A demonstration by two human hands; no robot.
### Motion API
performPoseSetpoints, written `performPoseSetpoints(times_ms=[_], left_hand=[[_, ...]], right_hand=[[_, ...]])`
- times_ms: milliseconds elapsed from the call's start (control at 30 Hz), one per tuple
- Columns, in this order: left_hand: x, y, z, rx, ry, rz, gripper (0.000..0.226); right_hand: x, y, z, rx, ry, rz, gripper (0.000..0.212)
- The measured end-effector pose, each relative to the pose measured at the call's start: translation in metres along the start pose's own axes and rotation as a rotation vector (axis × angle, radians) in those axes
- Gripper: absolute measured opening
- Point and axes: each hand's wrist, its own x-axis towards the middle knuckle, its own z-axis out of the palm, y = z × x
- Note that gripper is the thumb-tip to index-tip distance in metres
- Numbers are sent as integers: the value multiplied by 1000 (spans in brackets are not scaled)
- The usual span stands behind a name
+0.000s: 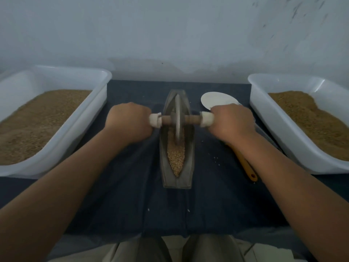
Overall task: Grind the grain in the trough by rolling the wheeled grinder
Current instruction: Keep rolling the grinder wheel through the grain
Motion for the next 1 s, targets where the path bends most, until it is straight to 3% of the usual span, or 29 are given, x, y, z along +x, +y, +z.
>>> performPoseSetpoints(times_ms=[167, 333, 467, 533, 733, 1000], left_hand=[[-54, -4, -10, 123, 221, 172, 45], [5, -1, -2, 78, 46, 39, 33], [45, 5, -9, 44, 17, 17, 27], [38, 6, -13, 56, 19, 39, 30], [-45, -6, -5, 78, 112, 132, 42], [19, 1, 6, -44, -25, -78, 32]], right_hand=[[-59, 13, 1, 150, -12, -62, 35], [-15, 4, 20, 60, 51, 46, 29], [29, -1, 26, 104, -80, 166, 25], [19, 1, 24, 90, -100, 144, 28], [-55, 8, 1, 90, 135, -102, 32], [18, -3, 9, -25, 121, 24, 21]])
